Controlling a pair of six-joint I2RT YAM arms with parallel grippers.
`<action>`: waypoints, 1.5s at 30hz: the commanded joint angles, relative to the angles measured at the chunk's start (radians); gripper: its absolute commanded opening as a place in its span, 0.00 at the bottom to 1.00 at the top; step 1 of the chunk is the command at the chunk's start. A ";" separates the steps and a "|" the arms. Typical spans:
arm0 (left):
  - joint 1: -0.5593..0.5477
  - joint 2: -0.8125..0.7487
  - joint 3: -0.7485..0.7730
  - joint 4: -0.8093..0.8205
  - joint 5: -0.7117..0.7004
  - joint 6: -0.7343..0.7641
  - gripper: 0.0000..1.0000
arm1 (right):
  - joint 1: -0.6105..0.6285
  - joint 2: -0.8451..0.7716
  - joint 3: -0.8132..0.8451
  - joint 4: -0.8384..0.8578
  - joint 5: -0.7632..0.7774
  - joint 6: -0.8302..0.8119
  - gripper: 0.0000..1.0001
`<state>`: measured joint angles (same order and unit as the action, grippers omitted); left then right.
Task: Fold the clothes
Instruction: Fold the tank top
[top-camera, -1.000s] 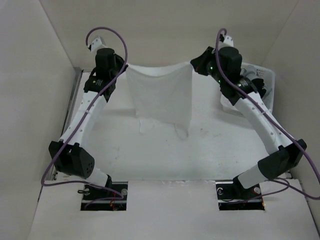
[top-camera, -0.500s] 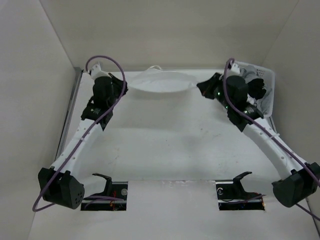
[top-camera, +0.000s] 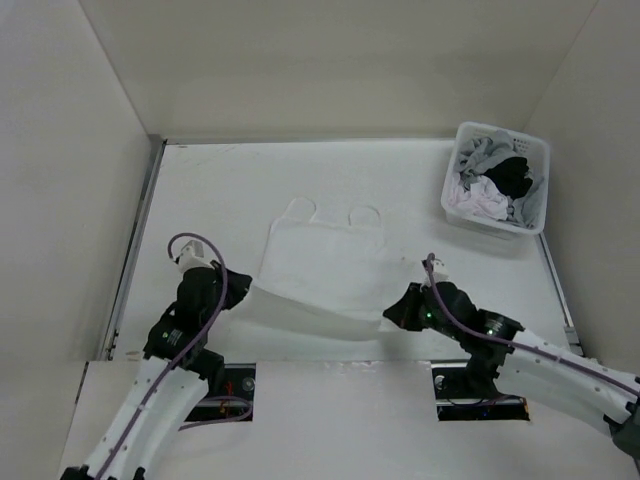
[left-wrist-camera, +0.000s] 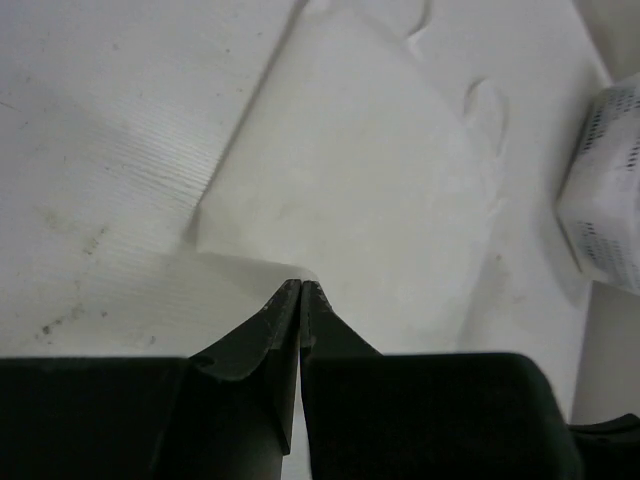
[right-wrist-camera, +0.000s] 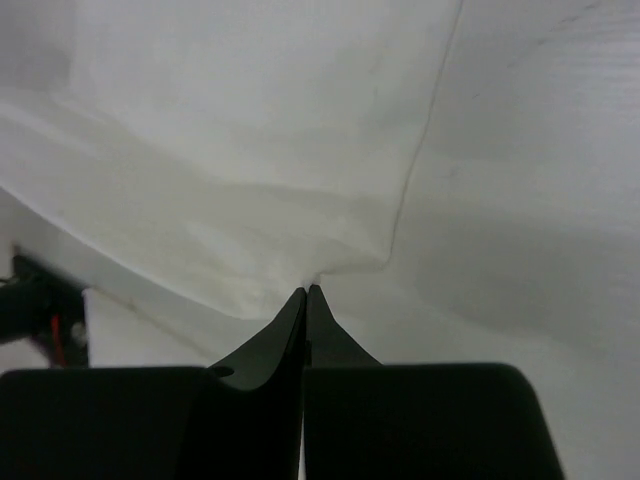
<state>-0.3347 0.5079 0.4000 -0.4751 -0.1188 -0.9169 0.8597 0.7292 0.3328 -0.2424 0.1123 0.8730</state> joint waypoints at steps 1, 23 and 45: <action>-0.019 -0.158 0.069 -0.247 -0.054 -0.072 0.02 | 0.110 -0.172 0.008 -0.136 0.081 0.171 0.00; -0.013 0.869 0.462 0.495 -0.157 0.073 0.03 | -0.418 0.464 0.336 0.202 -0.023 -0.144 0.00; -0.086 0.971 0.349 0.586 -0.228 0.136 0.30 | -0.457 0.620 0.370 0.312 0.162 -0.149 0.60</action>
<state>-0.3931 1.6005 0.8677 0.1017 -0.2905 -0.8158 0.3611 1.4635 0.7563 0.0341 0.1989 0.7444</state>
